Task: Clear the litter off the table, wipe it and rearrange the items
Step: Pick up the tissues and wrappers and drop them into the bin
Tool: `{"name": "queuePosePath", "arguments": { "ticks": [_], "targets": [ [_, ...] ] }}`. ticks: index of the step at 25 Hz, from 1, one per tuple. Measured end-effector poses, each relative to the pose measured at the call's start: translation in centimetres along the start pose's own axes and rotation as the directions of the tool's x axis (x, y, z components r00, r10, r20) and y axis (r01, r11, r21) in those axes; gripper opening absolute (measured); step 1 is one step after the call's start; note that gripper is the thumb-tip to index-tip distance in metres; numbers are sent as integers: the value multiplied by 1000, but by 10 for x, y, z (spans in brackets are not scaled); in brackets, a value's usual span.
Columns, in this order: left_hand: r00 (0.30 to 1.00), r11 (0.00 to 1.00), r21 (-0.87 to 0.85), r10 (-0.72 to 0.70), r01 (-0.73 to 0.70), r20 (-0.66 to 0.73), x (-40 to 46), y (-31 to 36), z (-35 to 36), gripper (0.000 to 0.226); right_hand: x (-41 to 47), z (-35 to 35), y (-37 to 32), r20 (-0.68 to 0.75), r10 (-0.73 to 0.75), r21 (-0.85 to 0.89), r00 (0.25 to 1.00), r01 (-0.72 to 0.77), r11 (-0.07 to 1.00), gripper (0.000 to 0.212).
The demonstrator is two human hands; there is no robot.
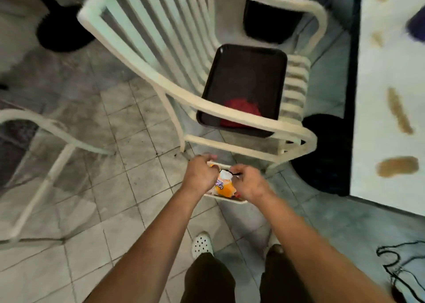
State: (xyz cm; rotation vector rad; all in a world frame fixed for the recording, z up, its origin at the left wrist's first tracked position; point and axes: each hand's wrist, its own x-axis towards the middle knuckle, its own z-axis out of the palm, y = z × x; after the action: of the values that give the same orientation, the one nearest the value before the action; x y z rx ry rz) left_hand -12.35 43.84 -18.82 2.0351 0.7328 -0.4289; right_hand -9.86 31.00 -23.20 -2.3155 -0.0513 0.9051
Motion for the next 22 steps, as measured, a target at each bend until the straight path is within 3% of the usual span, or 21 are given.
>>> {"name": "queuePosePath", "arguments": {
  "ticks": [2,8,12,22],
  "targets": [
    [994,993,-19,113,-113,-6,-50,50,-29,32,-53,-47,-36,-59,-60,116,996,66,991,28],
    [938,938,38,346,-346,-7,-147,170,-47,27,-161,-196,-78,-327,-213,79,921,252,965,27],
    [892,892,-11,452,-452,12,-192,255,-8,28,-207,-293,-37,-493,-225,50,841,286,957,27],
    [817,831,-27,552,-556,166,-266,390,145,28,-292,-448,139,-680,-19,149,733,164,975,26]
  ]
}}
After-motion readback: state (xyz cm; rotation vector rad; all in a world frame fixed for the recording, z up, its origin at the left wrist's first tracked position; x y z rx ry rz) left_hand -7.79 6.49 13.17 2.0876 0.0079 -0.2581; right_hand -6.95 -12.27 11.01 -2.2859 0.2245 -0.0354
